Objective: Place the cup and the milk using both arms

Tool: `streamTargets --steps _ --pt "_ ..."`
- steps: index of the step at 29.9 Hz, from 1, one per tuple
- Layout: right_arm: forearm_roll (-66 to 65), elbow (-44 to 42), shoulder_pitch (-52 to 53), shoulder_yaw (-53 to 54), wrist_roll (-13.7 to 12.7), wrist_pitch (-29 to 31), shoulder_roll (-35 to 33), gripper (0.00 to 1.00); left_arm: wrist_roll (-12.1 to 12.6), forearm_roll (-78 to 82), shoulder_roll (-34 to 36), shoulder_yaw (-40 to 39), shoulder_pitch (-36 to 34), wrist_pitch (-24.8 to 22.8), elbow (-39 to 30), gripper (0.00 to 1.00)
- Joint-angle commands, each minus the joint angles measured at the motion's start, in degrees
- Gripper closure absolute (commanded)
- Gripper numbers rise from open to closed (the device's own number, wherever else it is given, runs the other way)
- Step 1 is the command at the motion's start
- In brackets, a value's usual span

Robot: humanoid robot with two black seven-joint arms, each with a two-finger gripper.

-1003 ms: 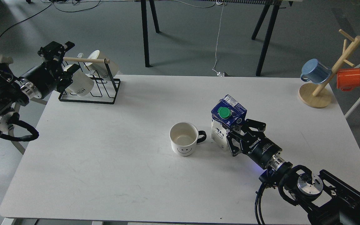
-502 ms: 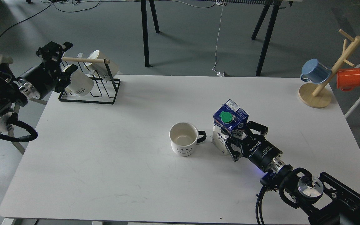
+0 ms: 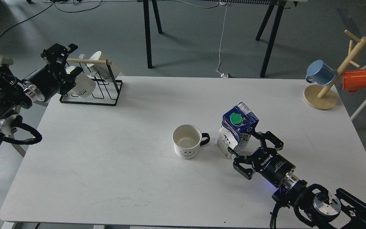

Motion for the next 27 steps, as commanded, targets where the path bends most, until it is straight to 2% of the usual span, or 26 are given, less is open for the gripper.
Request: streamTargets --steps 1,6,10,13,17,22,27 --pt "0.2 4.4 -4.0 1.7 0.1 0.0 -4.5 0.04 0.0 -0.1 -0.1 0.0 0.1 0.0 0.5 0.11" --pt "0.2 7.7 -14.3 8.6 0.1 0.0 -11.0 0.04 0.0 -0.1 -0.1 0.0 1.5 0.0 1.1 0.11" --pt "0.6 6.3 -19.5 19.2 0.3 0.0 -16.0 0.04 0.0 -0.1 0.0 -0.1 2.1 0.0 1.3 0.11" --pt "0.7 1.9 -19.1 26.8 0.2 0.0 -17.1 0.05 0.0 -0.1 -0.1 -0.1 2.9 0.0 1.7 0.11" --pt "0.4 -4.3 -9.6 29.4 0.1 0.0 -20.1 0.05 0.0 -0.2 -0.1 -0.1 3.8 0.0 1.7 0.11" --pt "0.4 -14.5 4.2 21.9 0.2 0.0 -22.4 0.05 0.0 -0.2 -0.2 -0.2 3.9 0.0 1.7 0.10" --pt "0.4 -16.8 8.1 17.4 0.2 0.0 -21.2 0.04 0.0 -0.3 -0.1 -0.3 3.9 0.0 1.7 0.11"
